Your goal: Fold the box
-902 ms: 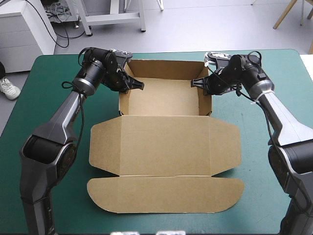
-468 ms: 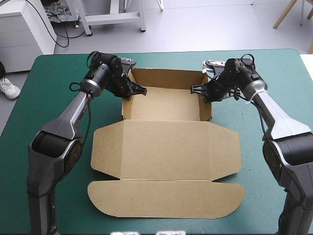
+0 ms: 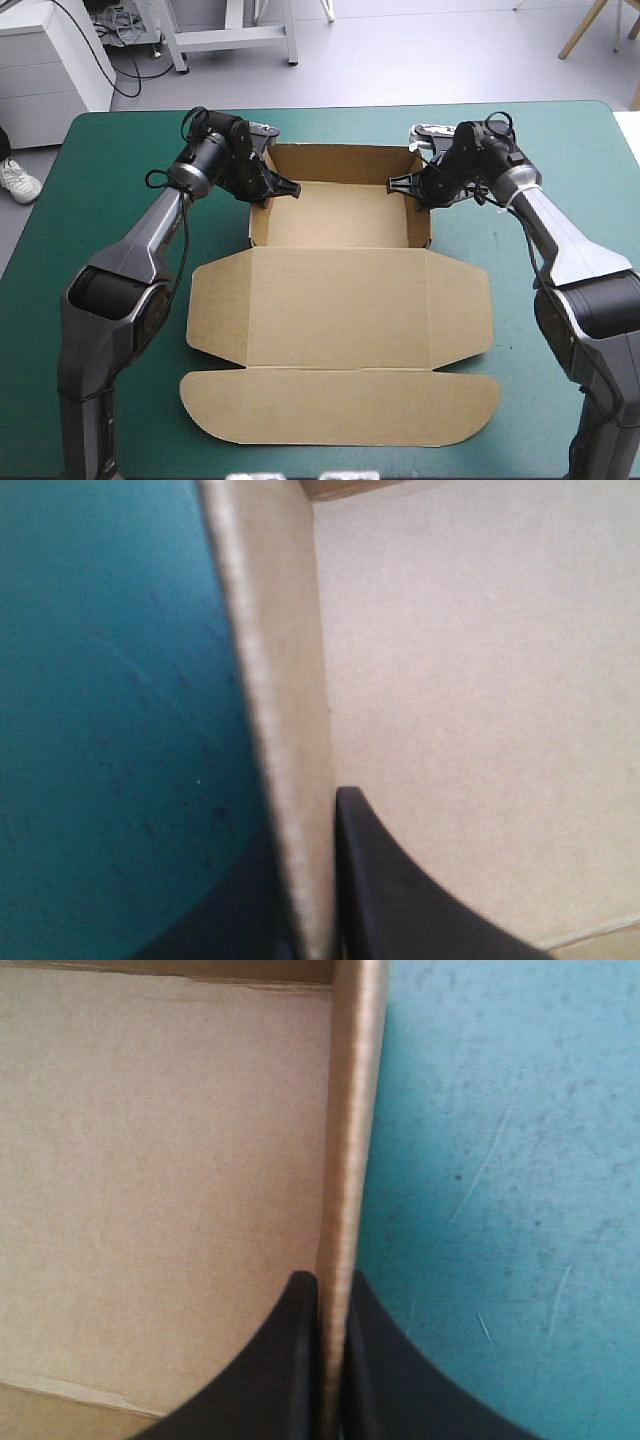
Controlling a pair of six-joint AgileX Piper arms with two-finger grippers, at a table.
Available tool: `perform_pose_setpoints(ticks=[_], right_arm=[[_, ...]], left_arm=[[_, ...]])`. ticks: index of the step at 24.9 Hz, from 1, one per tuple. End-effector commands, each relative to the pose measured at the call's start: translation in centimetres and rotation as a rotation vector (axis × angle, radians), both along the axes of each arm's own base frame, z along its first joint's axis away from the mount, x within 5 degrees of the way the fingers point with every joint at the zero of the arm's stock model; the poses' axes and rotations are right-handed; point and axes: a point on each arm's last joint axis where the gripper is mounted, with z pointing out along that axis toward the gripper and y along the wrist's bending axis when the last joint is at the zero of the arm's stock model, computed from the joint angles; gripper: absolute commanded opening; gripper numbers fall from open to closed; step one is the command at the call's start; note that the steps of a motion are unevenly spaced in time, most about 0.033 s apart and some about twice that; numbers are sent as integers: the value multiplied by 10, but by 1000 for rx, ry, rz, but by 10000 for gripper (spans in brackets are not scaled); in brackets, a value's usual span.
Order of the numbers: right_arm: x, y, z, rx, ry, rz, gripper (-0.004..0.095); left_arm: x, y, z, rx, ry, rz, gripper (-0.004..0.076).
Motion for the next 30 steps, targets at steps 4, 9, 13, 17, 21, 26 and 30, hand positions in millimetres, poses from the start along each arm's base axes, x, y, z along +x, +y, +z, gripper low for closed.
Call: perform_pose_setpoints(ticks=[4,9,13,17,21,26,30], right_arm=[[-4,4,31,21,-118,28,20],[-4,4,31,21,-118,28,198],[-5,4,32,22,-120,27,373],[-7,4,39,26,-135,27,499],[-13,2,55,25,-179,33,511],[-30,-3,89,27,-257,42,514],[-53,-11,113,-11,-258,64,515]], left_arm=[[-14,-1,38,-29,-71,-50,85],[-15,0,37,-20,-57,-62,300],[-16,0,38,-20,-54,-58,376],[-16,2,42,-7,-73,-56,376],[-22,6,60,-4,-125,-56,376],[-42,18,99,14,-216,-57,376],[-76,27,148,-18,-332,-103,375]])
